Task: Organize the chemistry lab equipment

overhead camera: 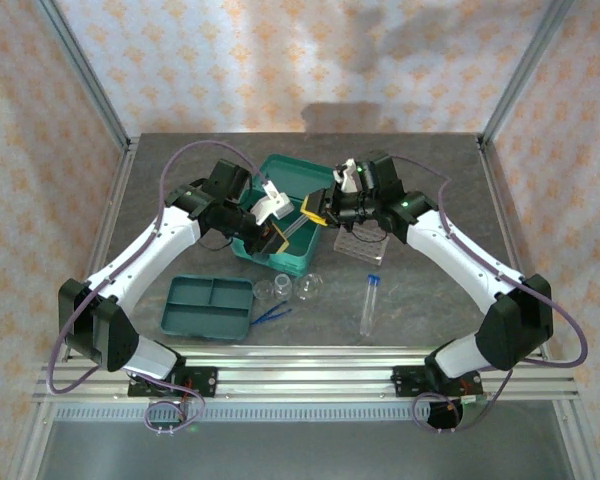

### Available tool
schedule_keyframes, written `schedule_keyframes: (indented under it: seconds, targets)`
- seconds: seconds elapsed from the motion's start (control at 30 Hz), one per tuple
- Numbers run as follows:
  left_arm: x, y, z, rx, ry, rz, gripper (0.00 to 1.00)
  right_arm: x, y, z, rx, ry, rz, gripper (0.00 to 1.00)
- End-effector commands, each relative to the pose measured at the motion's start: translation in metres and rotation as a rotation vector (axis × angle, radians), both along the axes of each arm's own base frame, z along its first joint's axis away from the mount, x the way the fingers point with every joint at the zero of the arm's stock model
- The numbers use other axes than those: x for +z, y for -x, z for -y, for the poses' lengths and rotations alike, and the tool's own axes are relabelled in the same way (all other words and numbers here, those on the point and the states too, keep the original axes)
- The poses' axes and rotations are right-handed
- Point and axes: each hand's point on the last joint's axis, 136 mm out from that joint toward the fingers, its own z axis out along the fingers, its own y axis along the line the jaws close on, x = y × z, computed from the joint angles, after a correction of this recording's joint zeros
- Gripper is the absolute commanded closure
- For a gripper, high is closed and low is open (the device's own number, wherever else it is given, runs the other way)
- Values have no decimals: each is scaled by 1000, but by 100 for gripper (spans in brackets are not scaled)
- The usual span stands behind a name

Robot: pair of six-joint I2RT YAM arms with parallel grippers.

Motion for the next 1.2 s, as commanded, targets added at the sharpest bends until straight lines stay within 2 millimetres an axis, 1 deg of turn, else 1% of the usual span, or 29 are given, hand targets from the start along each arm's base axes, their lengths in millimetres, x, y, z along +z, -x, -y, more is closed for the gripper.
schedule_keyframes:
  seconds: [0.0, 0.13, 0.2, 0.23, 0.27, 0.3, 0.33, 0.43, 0.5, 0.53, 0.67, 0.83, 0.97, 1.07, 1.17]
  targets:
    - [11, 5, -1, -21, 14, 22, 96, 5, 0, -2, 14, -25, 16, 84]
    - [11, 0, -1, -4, 12, 31, 95, 5, 2, -2, 20, -25, 14, 86]
    - [11, -2, -1, 6, 9, 30, 88, 5, 2, -1, 20, -23, 14, 89]
    - [11, -4, -1, 12, 7, 30, 82, 5, 2, -1, 19, -21, 16, 89]
    - [10, -6, -1, 26, 1, 30, 64, 5, 2, 0, 16, -16, 17, 89]
    - [10, -9, -2, 45, -3, 34, 50, 6, 3, 2, 15, -6, 23, 89]
    - [10, -12, -3, 63, -7, 40, 41, 6, 3, 4, 11, 4, 29, 89]
    - [13, -17, -6, 109, 5, 82, 22, 6, 3, 10, -2, 49, 44, 89]
    - [17, -19, -8, 133, 12, 113, 16, 6, 3, 14, -14, 75, 56, 89]
    - [19, -20, -9, 142, 14, 120, 14, 6, 2, 16, -18, 86, 61, 89]
    - [26, -24, -12, 171, 23, 121, 13, 4, 0, 27, -46, 167, 88, 89]
    - [29, -34, -19, 236, 31, 126, 13, 3, -5, 52, -114, 322, 141, 89]
    - [25, -50, -27, 347, 13, 148, 13, 4, -8, 70, -168, 490, 218, 89]
    - [20, -57, -31, 390, -2, 160, 13, 5, -10, 79, -198, 615, 275, 88]
    - [16, -59, -34, 406, -13, 164, 13, 1, -17, 89, -231, 747, 322, 88]
